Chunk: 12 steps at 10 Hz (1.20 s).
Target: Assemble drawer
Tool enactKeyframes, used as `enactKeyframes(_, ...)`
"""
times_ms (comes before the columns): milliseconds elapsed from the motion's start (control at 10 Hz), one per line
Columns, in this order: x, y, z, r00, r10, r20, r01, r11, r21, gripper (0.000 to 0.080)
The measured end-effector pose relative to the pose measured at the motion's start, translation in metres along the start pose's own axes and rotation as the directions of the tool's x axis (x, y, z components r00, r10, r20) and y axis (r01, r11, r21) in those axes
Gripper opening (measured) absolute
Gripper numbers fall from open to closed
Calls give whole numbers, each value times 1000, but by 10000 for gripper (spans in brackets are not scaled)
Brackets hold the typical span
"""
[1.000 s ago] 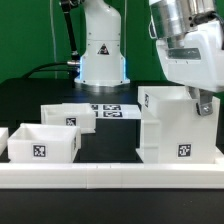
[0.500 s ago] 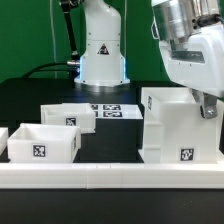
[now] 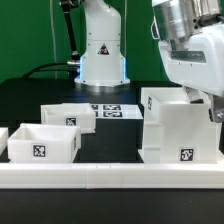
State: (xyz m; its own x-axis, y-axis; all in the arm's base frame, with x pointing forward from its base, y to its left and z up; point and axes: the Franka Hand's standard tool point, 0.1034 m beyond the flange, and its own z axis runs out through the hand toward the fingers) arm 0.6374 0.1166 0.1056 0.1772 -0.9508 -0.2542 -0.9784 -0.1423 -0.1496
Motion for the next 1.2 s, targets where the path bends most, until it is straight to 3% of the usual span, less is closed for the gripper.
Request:
enactKeyframes(100, 0, 5, -10, 998, -67, -2, 67, 998, 2, 633)
enactKeyframes(500, 14, 31, -51, 943, -333, -17, 333, 943, 2, 648)
enactKeyframes(800, 14, 34, -49, 935, -354, -14, 354, 935, -5, 649)
enactKeyframes(1000, 15, 34, -48, 882, -471, -13, 471, 882, -13, 649)
enactKeyframes(1100, 21, 39, -49, 762, -648, -7, 646, 760, -64, 649)
enactKeyframes(1200, 26, 39, -52, 654, -756, -6, 753, 652, -88, 649)
